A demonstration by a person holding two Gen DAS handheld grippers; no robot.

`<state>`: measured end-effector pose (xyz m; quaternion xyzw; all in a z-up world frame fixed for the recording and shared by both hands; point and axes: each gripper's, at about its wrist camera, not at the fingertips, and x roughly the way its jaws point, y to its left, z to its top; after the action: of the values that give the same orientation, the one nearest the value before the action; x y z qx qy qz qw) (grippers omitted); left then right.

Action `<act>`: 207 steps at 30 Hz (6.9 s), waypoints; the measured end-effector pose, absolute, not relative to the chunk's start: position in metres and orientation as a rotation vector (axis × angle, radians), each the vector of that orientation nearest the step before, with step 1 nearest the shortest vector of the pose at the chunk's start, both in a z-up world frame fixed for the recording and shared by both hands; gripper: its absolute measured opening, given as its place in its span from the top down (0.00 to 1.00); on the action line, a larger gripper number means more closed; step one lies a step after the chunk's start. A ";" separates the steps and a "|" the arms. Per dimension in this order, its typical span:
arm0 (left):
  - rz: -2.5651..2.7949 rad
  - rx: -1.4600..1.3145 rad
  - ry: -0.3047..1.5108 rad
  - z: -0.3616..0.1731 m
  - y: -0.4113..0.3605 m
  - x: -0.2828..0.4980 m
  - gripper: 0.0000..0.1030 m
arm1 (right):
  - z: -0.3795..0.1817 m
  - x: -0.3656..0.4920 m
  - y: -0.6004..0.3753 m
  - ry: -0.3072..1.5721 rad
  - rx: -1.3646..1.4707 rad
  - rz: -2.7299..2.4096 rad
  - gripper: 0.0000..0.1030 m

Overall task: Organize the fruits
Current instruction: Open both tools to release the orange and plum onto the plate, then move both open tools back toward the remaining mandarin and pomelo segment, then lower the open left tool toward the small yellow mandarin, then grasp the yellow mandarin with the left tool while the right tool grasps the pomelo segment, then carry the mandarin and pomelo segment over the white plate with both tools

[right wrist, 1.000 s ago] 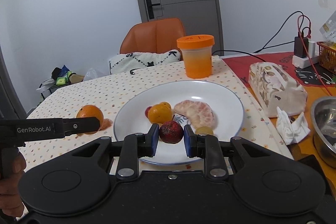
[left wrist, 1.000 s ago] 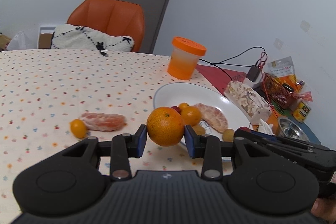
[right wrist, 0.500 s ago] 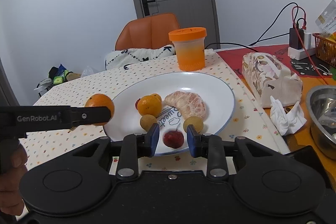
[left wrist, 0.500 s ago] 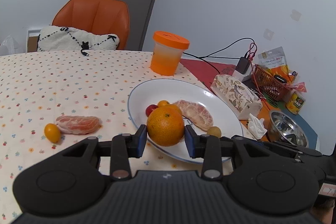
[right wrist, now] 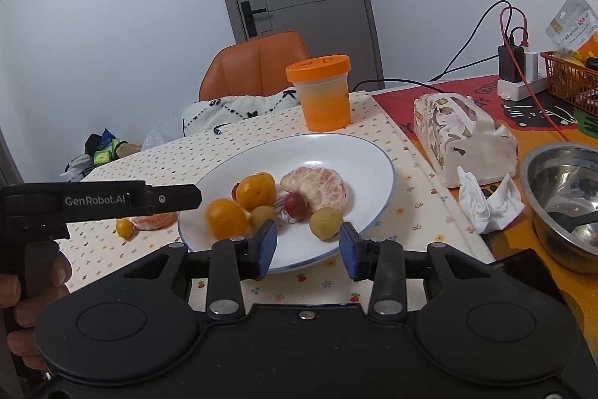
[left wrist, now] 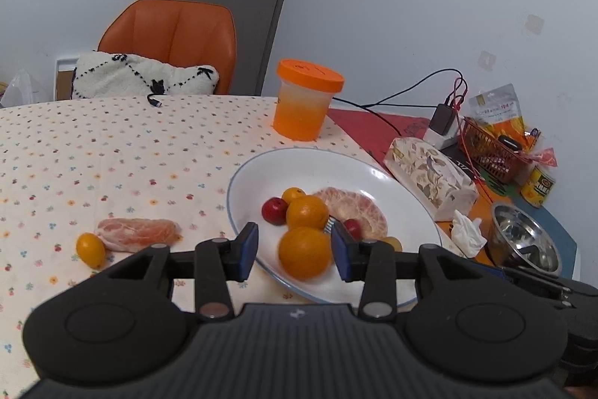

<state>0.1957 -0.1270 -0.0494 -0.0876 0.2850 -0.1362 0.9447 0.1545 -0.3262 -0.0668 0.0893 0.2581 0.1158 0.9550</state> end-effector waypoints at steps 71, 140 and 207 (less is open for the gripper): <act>0.046 -0.209 0.610 -0.048 0.037 0.136 0.04 | -0.053 0.152 -0.199 0.599 0.149 0.396 0.00; 0.001 -0.340 0.679 -0.084 0.062 0.209 0.79 | -0.078 0.244 -0.120 0.721 0.059 0.410 0.22; 0.008 -0.312 0.594 -0.053 0.047 0.170 0.79 | -0.073 0.208 -0.145 0.677 0.035 0.493 0.48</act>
<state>0.1704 0.0469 -0.0532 -0.1531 0.2915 0.0040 0.9442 0.2084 -0.1455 -0.0733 0.0171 0.3289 0.2395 0.9133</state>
